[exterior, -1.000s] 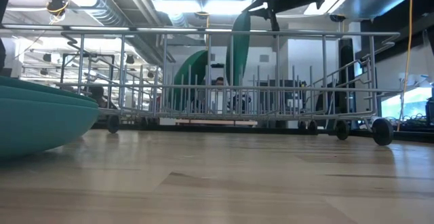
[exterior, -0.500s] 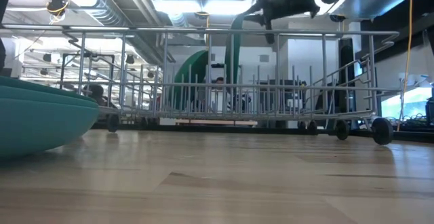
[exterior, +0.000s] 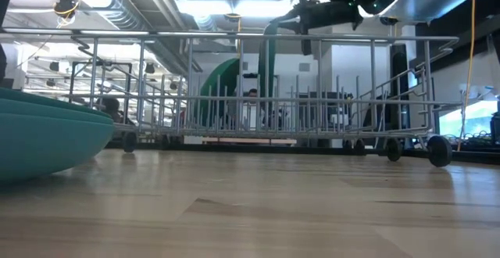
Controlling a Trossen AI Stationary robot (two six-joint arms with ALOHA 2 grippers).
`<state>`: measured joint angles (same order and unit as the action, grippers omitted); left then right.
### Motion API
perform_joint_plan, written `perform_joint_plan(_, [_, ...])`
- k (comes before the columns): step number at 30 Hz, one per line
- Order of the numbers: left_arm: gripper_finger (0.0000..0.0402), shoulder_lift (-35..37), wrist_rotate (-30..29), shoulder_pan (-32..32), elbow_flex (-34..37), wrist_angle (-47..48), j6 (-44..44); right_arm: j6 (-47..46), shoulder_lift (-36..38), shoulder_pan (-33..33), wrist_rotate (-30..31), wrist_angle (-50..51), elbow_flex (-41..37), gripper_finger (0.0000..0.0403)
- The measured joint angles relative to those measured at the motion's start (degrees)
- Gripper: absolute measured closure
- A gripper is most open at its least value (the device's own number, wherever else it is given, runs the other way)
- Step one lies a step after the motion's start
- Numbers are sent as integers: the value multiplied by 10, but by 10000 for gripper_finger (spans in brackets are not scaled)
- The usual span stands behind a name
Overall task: Sort dishes
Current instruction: Put the right green plate in the dish rack
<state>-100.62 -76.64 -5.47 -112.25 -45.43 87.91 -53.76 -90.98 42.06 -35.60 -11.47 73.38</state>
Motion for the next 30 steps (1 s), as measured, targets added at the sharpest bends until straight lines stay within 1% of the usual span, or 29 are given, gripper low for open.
perform_joint_plan(7, [219,0,0,0,0,0,1,6,2,0,41,85,2,394])
perform_joint_plan(9, [219,0,0,0,0,0,1,13,3,0,52,101,2,388])
perform_joint_plan(16, [219,0,0,0,0,0,8,15,1,0,60,109,1,356])
perform_joint_plan(21, [219,0,0,0,0,0,8,15,-6,0,87,138,-4,354])
perform_joint_plan(25, [219,0,0,0,0,0,7,15,-2,0,98,166,-3,354])
perform_joint_plan(30, [219,0,0,0,0,1,6,16,-2,0,92,190,-2,353])
